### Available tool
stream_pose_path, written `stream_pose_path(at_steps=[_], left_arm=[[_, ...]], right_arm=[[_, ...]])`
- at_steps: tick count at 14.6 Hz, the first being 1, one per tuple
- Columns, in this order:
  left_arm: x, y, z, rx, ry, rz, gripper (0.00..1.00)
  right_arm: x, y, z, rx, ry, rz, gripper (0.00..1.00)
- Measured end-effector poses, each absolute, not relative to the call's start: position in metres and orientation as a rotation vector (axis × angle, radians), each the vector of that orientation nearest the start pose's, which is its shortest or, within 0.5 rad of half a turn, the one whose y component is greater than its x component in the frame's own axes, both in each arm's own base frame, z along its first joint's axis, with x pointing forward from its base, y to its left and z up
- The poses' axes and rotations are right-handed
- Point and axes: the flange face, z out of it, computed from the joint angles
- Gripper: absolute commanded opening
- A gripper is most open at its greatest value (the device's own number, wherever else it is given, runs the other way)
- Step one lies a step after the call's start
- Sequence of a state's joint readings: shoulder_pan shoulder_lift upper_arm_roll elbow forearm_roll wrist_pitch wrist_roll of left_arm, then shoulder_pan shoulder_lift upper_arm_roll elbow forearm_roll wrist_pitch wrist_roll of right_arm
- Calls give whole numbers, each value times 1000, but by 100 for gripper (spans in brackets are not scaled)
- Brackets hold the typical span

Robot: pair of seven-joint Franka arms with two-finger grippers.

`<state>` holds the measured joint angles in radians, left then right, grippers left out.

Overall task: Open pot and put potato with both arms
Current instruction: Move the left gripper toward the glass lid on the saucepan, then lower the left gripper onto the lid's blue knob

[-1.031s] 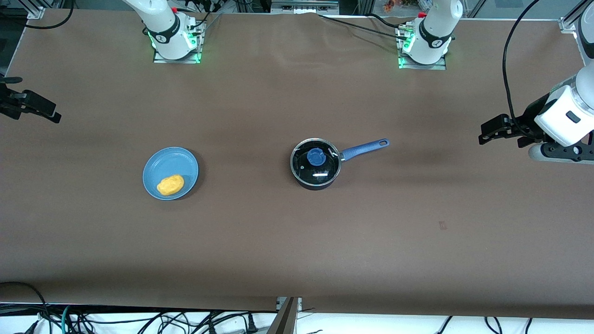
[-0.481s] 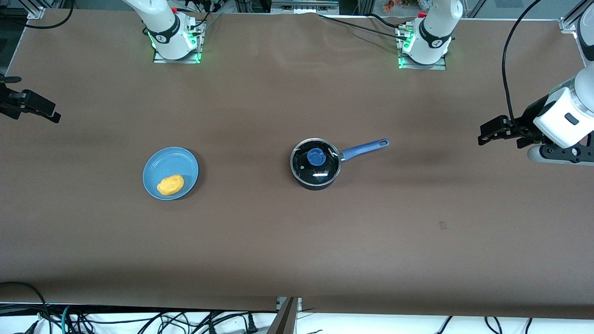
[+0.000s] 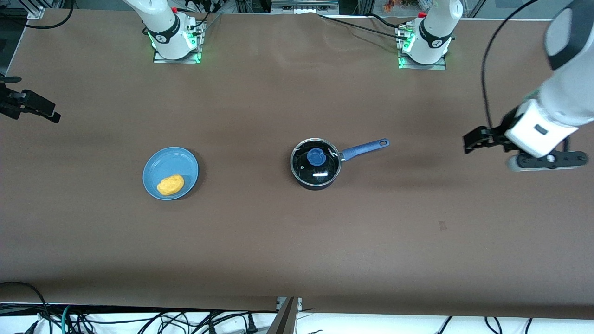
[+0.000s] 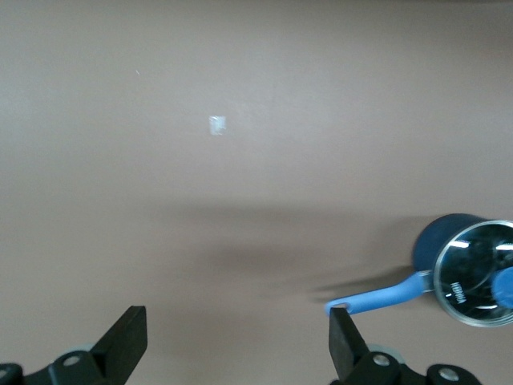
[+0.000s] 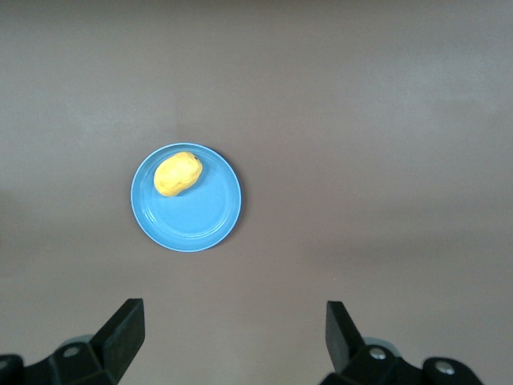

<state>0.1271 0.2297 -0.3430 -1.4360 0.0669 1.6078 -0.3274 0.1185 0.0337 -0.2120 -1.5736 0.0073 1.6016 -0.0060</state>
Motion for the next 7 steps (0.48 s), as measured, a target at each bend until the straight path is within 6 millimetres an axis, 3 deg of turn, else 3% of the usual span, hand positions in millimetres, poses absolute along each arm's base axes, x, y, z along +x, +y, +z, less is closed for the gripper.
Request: stream_pose_path(at_steps=[4,7], left_arm=[[597,-198,543,-3104,-328,115,100],[580,-263,519,-3075,-401,163,100]], right_arm=[[565,-42,609,-3135,116,3,100],[569,-3,604,-3144,26,14,100]])
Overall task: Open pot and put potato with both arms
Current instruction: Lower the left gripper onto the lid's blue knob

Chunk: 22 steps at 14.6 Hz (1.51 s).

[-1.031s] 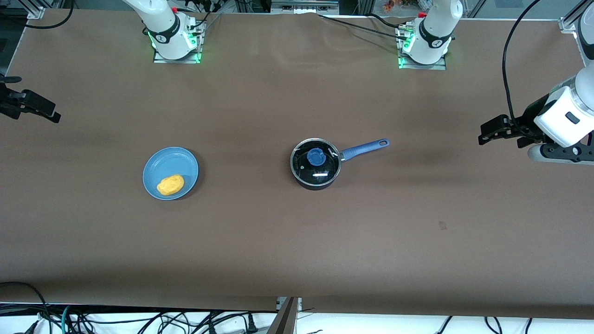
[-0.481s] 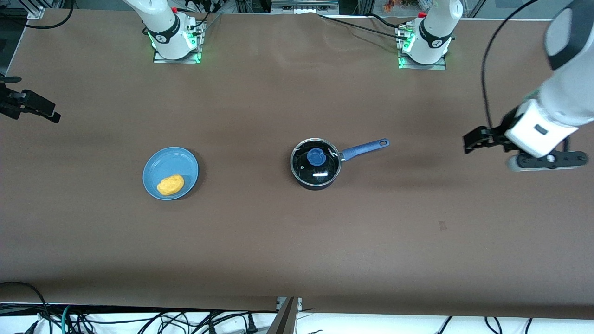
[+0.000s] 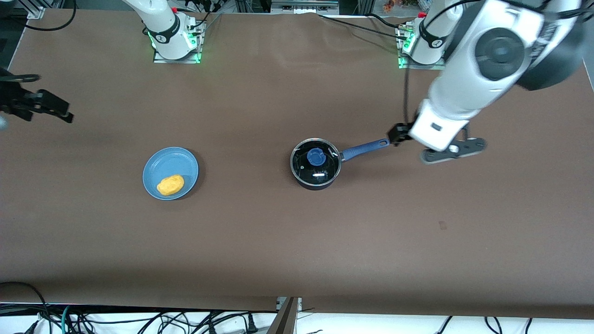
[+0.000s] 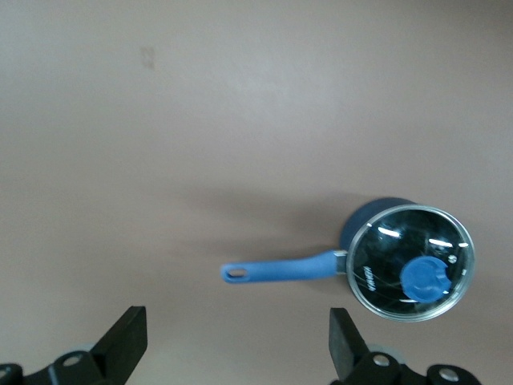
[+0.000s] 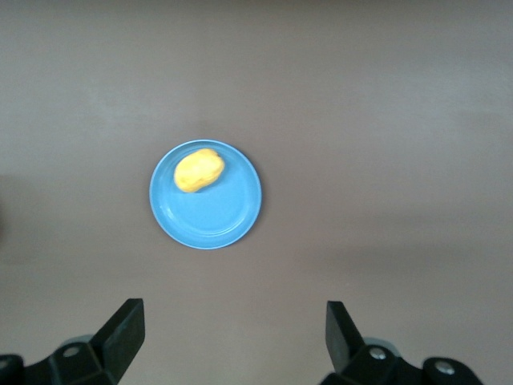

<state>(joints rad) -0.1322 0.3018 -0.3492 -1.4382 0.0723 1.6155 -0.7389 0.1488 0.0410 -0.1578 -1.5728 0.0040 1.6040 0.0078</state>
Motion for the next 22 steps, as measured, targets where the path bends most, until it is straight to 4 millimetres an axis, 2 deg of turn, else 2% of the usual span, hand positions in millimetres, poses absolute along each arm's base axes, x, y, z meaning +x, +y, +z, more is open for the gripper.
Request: stream_pose_path(at_steps=[1,3,6,9,13,15,19,22], left_arm=[[576,-281,510,-3072,-411,172,100],[572,-316,493,-3087,-456,148,100],[575,-359,460,-3119,-623,93,100],[576,-397,411,-3128,-724,64,100],[567,-433,347,-3064,-794,1,100],[566,-442,330,-3062,-835,-8,100],[565,-443,320,-3054,-837,6,99],[562,-447,309,-3047,-824,26,99]], right_arm=[[571,3,601,-3145,12,20,100],[572,1,598,-3145,18,28,100],[573,-3,597,-3146,30,32,100],[573,-5,595,-3146,36,36,100],[573,-6,592,-3146,38,46,100],[570,-6,588,-3144,35,43,100],[557,-5,587,-3136,27,12,100],[555,2,590,-3137,4,-6,100]])
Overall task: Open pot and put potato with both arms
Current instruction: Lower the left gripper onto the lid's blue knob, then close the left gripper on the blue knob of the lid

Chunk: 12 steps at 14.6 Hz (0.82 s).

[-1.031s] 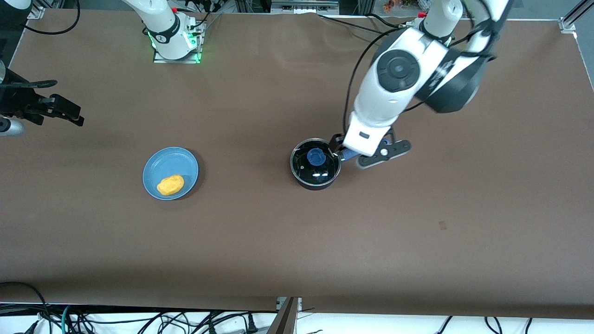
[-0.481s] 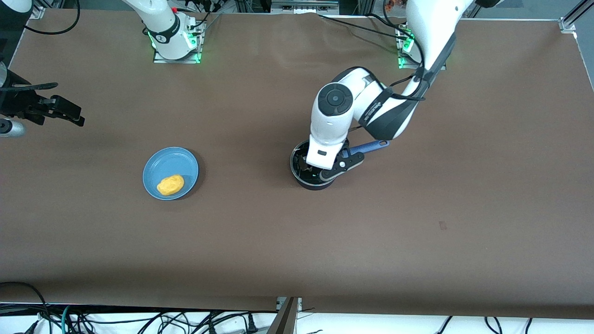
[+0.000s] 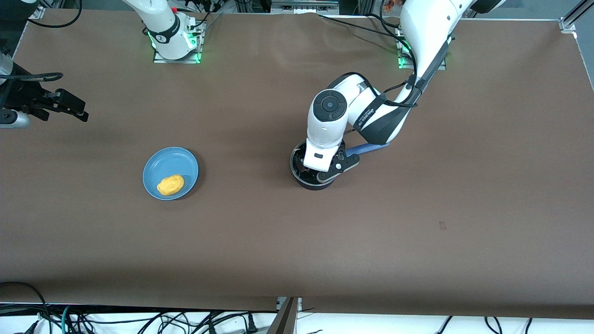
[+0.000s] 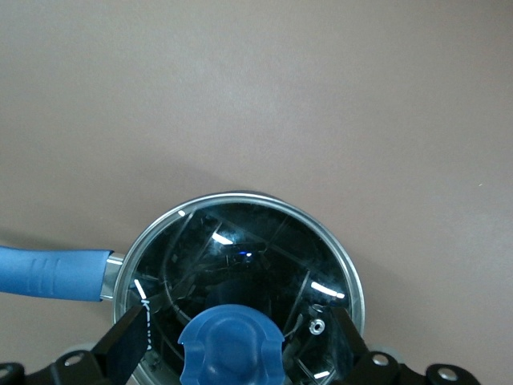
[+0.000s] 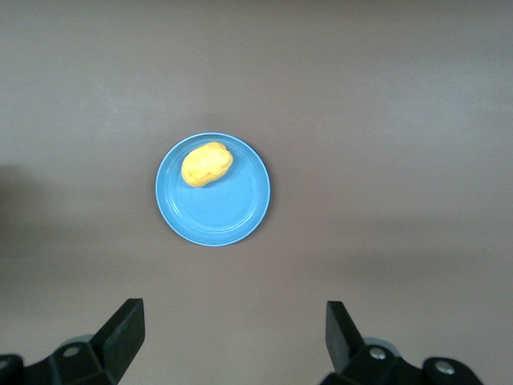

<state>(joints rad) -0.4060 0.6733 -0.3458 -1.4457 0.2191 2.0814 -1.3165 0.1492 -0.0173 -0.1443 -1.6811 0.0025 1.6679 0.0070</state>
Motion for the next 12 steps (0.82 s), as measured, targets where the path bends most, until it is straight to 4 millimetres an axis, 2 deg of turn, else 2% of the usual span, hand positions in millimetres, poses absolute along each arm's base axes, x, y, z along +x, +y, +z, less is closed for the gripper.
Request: stream_pose_path(at_steps=[5,12], left_arm=[[557,-451,290,-3029,-828,65,100],[558,-453,284,-3026,-909,90,96]], right_arm=[[556,21,591,-3163,-60,-25,100],[557,22,591,-3164,-63,-31,100]])
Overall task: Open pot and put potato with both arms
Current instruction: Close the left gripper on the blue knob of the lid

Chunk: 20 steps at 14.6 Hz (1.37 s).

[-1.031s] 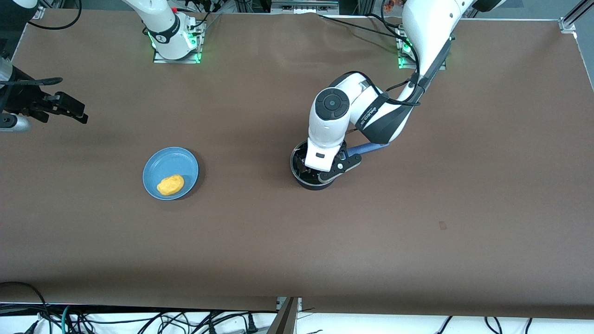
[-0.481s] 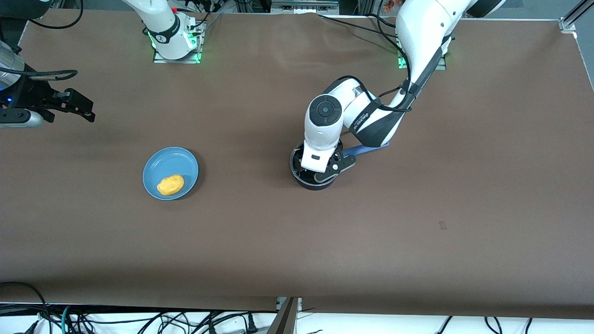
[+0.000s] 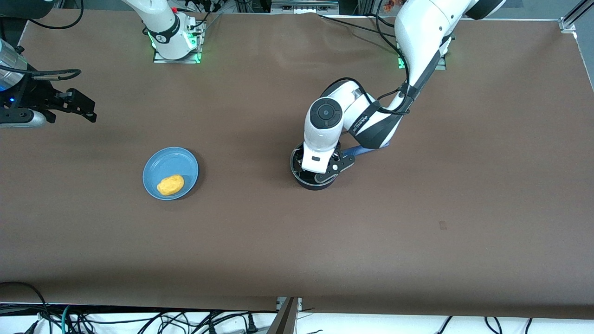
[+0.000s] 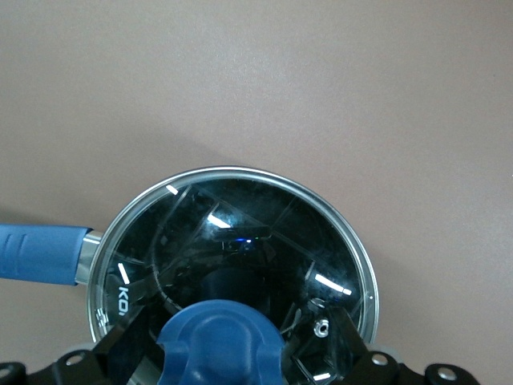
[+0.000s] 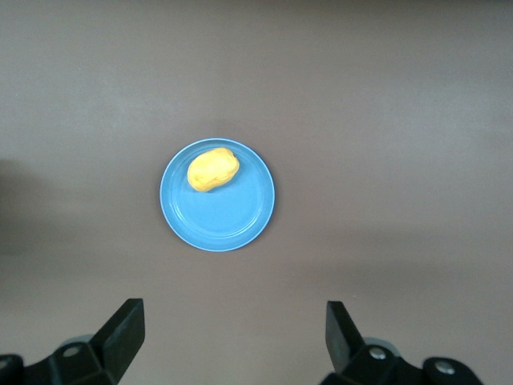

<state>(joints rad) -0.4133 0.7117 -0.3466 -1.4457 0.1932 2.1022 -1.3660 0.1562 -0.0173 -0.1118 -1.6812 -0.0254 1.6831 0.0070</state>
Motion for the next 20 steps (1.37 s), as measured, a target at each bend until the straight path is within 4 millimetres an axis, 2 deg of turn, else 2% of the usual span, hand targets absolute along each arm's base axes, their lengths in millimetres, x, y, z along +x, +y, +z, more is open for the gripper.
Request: stream_pose_path(at_steps=[6,8,11,20], left_arm=[[553,-455,267,-3008,-898,120,88],[553,-456,267,-3010,-899,118,82],[553,-456,269,-3013,-900,115,68],[554,-455,273,-3011,-903,110,49]], right_arm=[[557,22,592,-3163,-63,-41,100],[557,22,592,-3163,-63,-42,100],[557,22,592,-3163,-63,-42,100],[557,21,592,-3163,-60,-43,100]])
